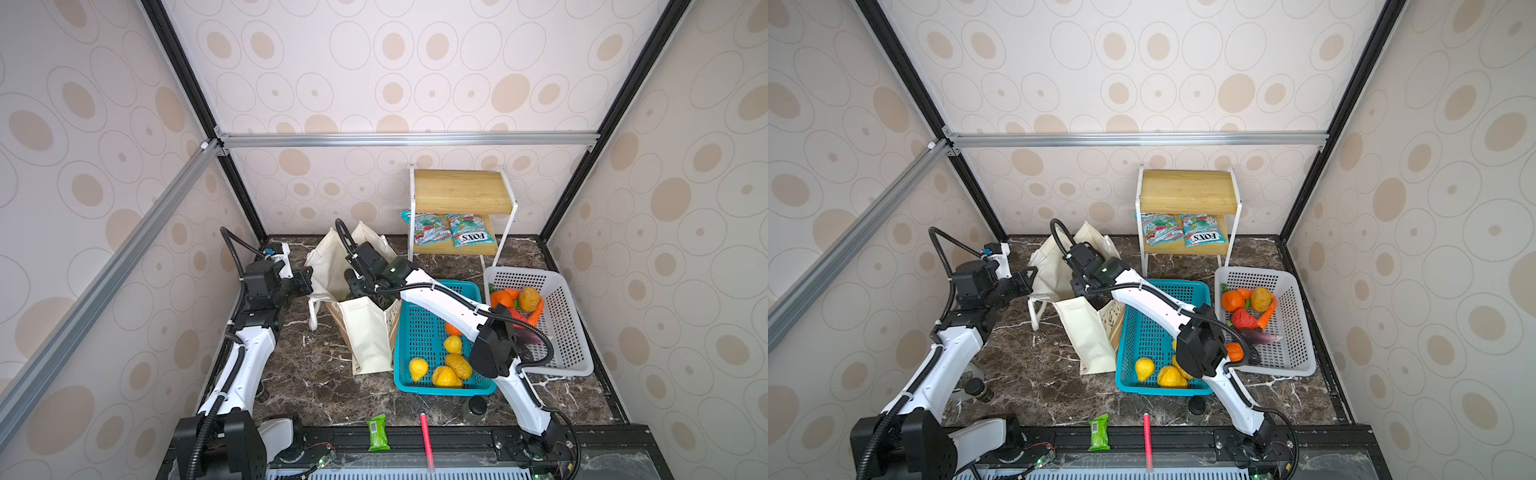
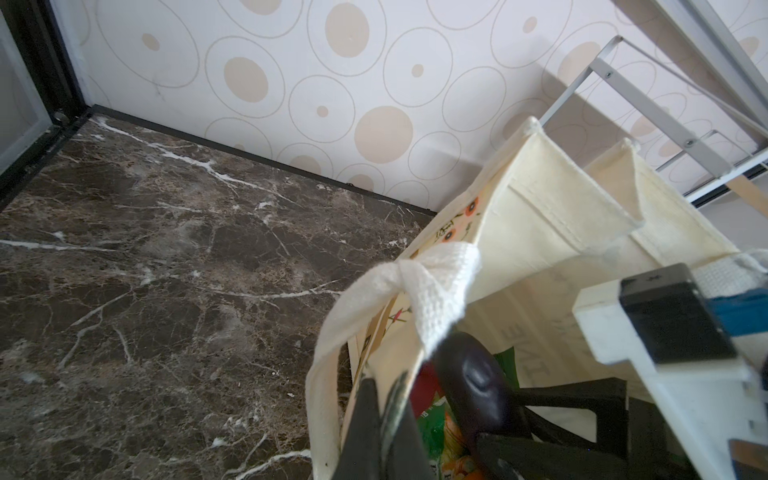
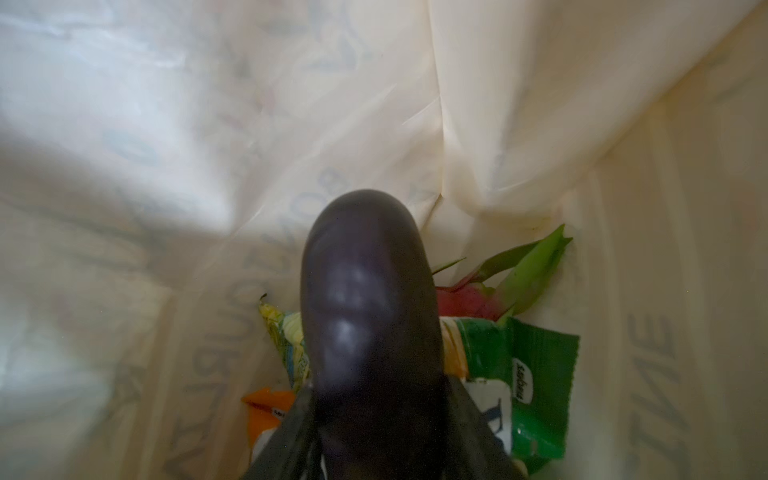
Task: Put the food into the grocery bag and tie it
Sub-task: 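Lower the eggplant into the tote bag and open the right gripper, then raise the left gripper holding the bag handle while the right gripper stays above the bag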
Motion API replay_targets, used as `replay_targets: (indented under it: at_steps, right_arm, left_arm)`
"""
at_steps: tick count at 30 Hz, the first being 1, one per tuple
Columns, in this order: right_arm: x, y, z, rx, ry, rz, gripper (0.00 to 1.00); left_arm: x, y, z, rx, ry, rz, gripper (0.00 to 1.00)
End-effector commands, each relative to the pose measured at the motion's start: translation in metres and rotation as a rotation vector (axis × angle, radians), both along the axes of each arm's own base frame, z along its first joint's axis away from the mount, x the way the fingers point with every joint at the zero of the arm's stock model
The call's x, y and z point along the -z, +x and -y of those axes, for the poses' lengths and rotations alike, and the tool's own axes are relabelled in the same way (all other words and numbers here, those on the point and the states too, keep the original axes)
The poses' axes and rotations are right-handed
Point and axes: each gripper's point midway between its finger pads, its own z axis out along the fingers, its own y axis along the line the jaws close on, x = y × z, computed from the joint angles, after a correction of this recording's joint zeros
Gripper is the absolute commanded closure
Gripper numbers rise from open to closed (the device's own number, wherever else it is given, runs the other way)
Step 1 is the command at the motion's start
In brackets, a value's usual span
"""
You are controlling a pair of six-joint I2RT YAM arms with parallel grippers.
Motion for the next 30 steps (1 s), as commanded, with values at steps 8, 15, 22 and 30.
replay_targets:
  at_steps: [8, 15, 22, 30]
  right_arm:
    - [-0.081, -0.022, 0.003, -0.031, 0.139, 0.050, 0.15]
    - [-0.151, -0.040, 0.031, -0.027, 0.251, 0.151, 0.14]
    - [-0.160, -0.026, 0.105, 0.173, 0.051, 0.297, 0.16]
    - [-0.088, -0.021, 0.106, 0.148, 0.079, 0.072, 0.30]
  left_arm:
    - [-0.040, 0.004, -0.012, -0.043, 0.051, 0.129, 1.00]
    - [-0.063, 0.008, -0.013, -0.054, 0.044, 0.165, 1.00]
    - [-0.076, 0.010, -0.013, -0.054, 0.039, 0.174, 1.00]
    - [-0.072, 0.013, -0.013, -0.055, 0.027, 0.162, 1.00]
